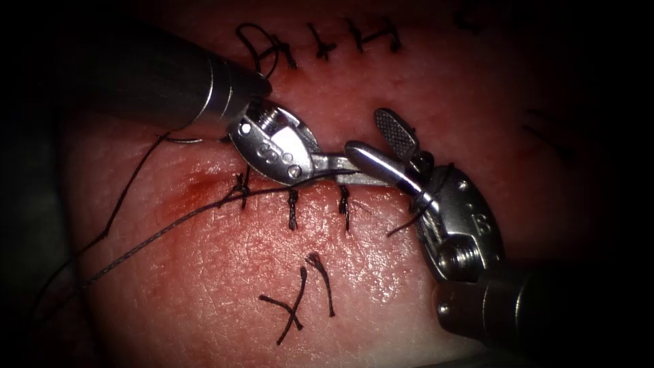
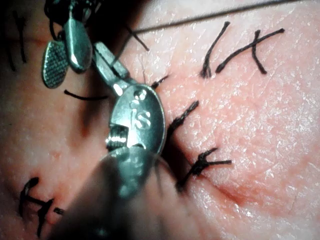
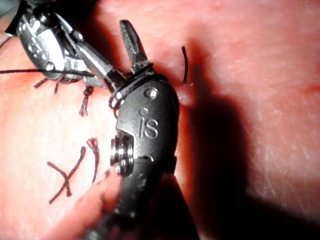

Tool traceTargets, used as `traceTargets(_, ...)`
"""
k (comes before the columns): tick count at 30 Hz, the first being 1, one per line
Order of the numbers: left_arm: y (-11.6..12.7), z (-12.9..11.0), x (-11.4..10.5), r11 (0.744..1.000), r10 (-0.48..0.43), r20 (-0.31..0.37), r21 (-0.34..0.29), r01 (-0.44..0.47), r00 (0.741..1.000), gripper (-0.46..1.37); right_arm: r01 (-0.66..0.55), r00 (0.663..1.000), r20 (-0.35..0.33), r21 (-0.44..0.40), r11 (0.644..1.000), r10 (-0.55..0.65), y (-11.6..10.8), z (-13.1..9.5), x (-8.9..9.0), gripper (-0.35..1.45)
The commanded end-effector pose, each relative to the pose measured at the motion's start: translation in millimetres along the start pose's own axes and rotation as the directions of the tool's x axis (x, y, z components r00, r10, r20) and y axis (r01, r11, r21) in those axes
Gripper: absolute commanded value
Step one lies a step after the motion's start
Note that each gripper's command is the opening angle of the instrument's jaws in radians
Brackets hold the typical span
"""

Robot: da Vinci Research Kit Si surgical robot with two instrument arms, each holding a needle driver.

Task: Wound Closure
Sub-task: Pick up suture tail

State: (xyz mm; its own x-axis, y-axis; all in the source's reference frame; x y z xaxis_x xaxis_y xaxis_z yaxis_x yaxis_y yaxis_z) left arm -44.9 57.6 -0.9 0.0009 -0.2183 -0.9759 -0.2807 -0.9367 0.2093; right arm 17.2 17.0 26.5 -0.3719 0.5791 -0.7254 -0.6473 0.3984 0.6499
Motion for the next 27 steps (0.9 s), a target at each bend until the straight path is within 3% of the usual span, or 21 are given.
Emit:
traceTargets(1, 0.1, 0.1, -0.1, 1.000, 0.003, 0.000, 0.004, -0.003, 1.000, -0.35, -0.016, 1.000, -0.003, -0.017, 1.000, 0.015, 0.0, 0.1, 0.0, 0.61)
traceTargets(5, 0.6, 0.0, -0.3, 1.000, 0.017, 0.005, -0.004, -0.017, 1.000, -0.35, -0.023, 1.000, 0.001, -0.058, 0.998, 0.023, 0.2, 0.0, 0.1, 0.61)
traceTargets(11, 1.7, -0.2, -0.1, 0.999, 0.031, 0.027, -0.033, -0.030, 0.999, -0.35, -0.009, 0.995, 0.094, -0.147, 0.989, 0.023, 0.4, 0.0, -0.4, 0.68)
traceTargets(19, 2.4, -0.3, 1.1, 0.998, 0.036, 0.042, -0.052, -0.033, 0.998, -0.35, 0.022, 0.984, 0.178, -0.217, 0.976, 0.017, 1.1, -0.7, -2.5, 0.80)
traceTargets(22, 2.6, -0.3, 1.4, 0.998, 0.036, 0.086, -0.051, -0.032, 0.996, -0.35, 0.031, 0.982, 0.190, -0.225, 0.974, 0.012, 1.1, -1.1, -2.9, 0.76)
traceTargets(27, 3.8, 0.0, 2.0, 0.998, 0.053, 0.214, -0.052, -0.043, 0.975, -0.35, 0.044, 0.978, 0.210, -0.262, 0.964, 0.013, 1.2, -1.7, -3.2, 0.71)
